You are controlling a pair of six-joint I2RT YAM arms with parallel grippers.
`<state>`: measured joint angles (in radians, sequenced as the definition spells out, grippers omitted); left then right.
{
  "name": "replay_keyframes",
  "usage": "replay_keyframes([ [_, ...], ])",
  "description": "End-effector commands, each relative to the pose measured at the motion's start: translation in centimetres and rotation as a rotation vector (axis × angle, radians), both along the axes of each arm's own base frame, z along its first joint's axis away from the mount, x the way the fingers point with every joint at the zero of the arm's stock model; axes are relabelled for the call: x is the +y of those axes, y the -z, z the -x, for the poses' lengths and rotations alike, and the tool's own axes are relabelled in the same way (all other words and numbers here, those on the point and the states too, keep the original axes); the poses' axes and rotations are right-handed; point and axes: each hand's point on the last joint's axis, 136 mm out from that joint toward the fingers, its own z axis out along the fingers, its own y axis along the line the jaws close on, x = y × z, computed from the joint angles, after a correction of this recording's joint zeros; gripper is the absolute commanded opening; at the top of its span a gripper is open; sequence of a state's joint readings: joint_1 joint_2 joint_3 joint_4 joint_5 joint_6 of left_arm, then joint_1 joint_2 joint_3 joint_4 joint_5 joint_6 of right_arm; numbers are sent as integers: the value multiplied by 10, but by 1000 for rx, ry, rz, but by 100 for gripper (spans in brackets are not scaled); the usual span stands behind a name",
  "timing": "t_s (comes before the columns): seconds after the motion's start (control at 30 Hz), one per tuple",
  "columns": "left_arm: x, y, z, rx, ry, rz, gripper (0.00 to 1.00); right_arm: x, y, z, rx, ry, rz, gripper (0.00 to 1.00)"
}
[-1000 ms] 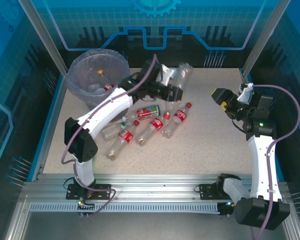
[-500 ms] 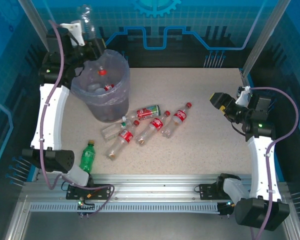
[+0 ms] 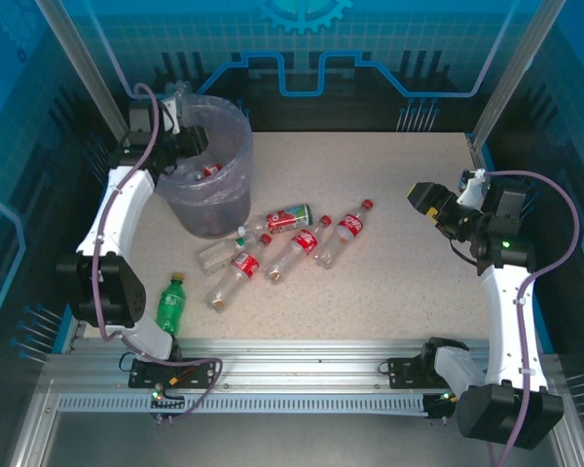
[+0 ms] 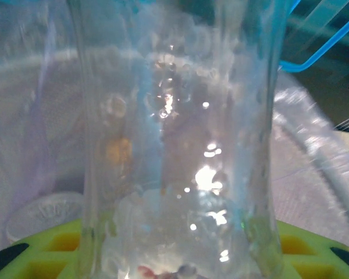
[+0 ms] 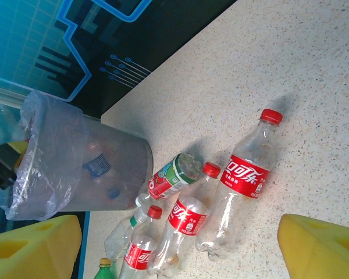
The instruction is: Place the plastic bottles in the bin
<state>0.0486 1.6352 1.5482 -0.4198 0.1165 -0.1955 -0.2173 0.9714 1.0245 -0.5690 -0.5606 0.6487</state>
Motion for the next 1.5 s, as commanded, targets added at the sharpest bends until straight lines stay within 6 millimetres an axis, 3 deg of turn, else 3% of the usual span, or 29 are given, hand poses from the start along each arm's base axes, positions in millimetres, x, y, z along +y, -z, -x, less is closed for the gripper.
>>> replay_keyframes([
  [0.0,-4,-26,2,-126,-4,36,42,0,5,3,8,-16,-3,89],
  [0.27,-19,14,20,-85,34,34,44,0,8,3,12,-14,-5,89],
  [0.33,-22,19,24,-71,49,33,54,0,8,2,12,-15,-7,89],
  [0.43,-25,12,28,-82,77,23,75,0,6,1,7,-15,-6,89],
  [0.5,-25,3,29,-93,83,9,84,-1,5,1,7,-13,-7,89],
  [0.6,-24,-11,26,-103,94,-13,92,1,6,0,6,-15,-16,89],
  [0.7,-23,-24,20,-118,98,-32,95,2,7,-2,6,-18,-22,89],
  [0.83,-23,-37,11,-143,99,-41,92,3,8,-2,10,-21,-20,89],
  [0.93,-26,-38,2,-141,109,-17,78,4,9,-1,13,-22,-14,89],
  [1.0,-26,-32,-5,-118,102,-1,69,6,12,-1,24,-23,-9,89],
  [1.27,-14,-1,-17,-57,24,-14,57,23,26,1,79,-68,82,88],
  [1.47,-20,32,-8,31,25,-24,46,33,34,-1,100,-88,102,88],
])
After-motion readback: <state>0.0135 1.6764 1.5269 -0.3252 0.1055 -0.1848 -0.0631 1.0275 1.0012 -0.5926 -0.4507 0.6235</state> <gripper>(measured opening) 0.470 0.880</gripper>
